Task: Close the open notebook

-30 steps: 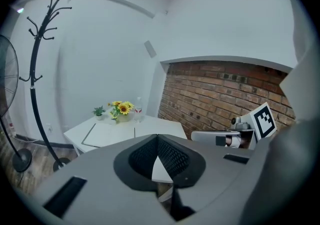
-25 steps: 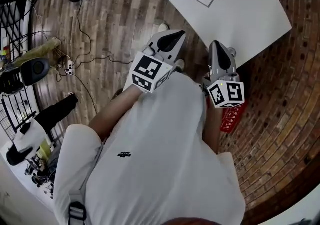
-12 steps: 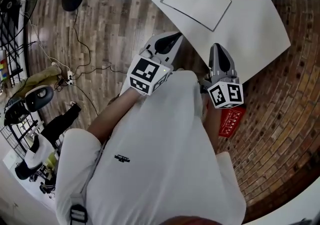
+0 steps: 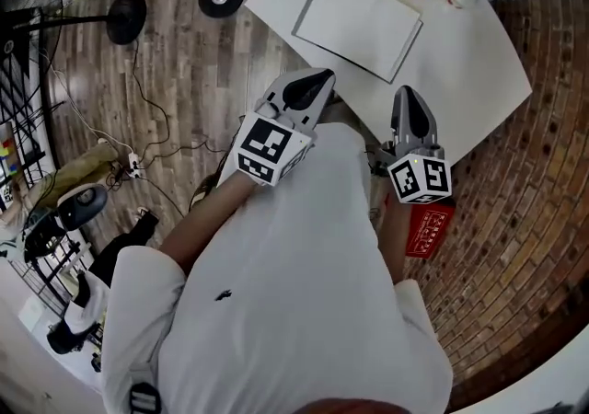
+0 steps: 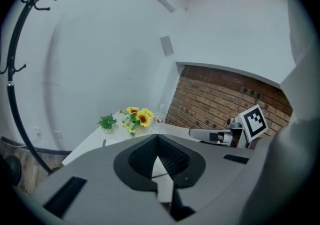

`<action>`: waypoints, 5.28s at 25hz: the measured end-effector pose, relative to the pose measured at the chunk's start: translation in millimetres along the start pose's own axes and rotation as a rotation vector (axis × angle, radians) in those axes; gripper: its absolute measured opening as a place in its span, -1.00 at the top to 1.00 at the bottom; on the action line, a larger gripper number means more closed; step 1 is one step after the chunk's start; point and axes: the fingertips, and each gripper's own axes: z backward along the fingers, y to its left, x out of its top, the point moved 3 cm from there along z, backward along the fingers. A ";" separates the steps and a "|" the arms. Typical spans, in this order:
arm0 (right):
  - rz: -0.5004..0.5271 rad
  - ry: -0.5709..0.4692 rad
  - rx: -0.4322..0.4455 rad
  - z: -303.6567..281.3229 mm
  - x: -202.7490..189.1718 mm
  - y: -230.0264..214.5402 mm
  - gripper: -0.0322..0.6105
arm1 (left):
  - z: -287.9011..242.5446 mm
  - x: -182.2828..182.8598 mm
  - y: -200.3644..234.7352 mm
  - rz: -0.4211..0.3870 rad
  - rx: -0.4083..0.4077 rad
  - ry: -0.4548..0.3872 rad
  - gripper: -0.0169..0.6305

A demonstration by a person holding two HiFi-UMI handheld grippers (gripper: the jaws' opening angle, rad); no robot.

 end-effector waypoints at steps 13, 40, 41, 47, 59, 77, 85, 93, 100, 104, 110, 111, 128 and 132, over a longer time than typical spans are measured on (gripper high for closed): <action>-0.041 0.004 0.004 -7.1 18.0 -47.5 0.90 | -63.6 15.0 -30.1 -0.045 -0.039 0.074 0.92; 0.011 0.145 0.057 -78.2 5.7 -115.9 0.24 | -162.4 -69.1 42.0 0.001 0.077 0.300 0.74; 0.011 0.151 0.057 -81.9 4.9 -118.8 0.23 | -166.0 -72.1 46.0 0.004 0.081 0.309 0.72; 0.015 0.202 0.065 -103.0 1.2 -131.5 0.09 | -178.2 -94.9 70.5 0.048 0.122 0.367 0.71; -0.023 0.308 0.090 -127.2 -31.3 -157.0 -0.22 | -194.6 -143.6 84.3 0.055 0.167 0.451 0.72; -0.020 0.383 0.047 -161.5 -54.4 -190.1 -0.34 | -195.9 -156.4 94.3 0.085 0.262 0.408 0.84; -0.027 0.440 0.027 -173.9 -73.5 -206.1 -0.34 | -196.6 -156.0 92.4 0.059 0.259 0.419 0.84; 0.002 0.480 0.007 -185.4 -82.1 -214.2 -0.34 | -199.1 -155.9 93.3 0.064 0.251 0.416 0.84; -0.033 0.473 -0.024 -189.3 -82.4 -209.6 -0.32 | -198.7 -154.8 94.5 0.053 0.234 0.419 0.85; -0.113 0.471 0.005 -189.8 -82.2 -205.9 -0.32 | -200.5 -154.6 93.3 0.017 0.241 0.422 0.85; -0.277 0.530 0.122 -194.4 -97.5 -177.5 0.01 | -200.2 -158.1 92.4 0.031 0.238 0.435 0.85; -0.264 0.530 0.114 -192.5 -95.3 -177.6 0.01 | -199.2 -156.3 91.3 0.033 0.235 0.433 0.85; -0.228 0.465 0.027 -179.3 -60.5 -180.1 0.25 | -197.4 -156.0 95.0 0.090 0.227 0.426 0.86; -0.225 0.447 0.027 -181.2 -52.6 -170.0 0.34 | -198.6 -155.9 96.7 0.116 0.223 0.434 0.86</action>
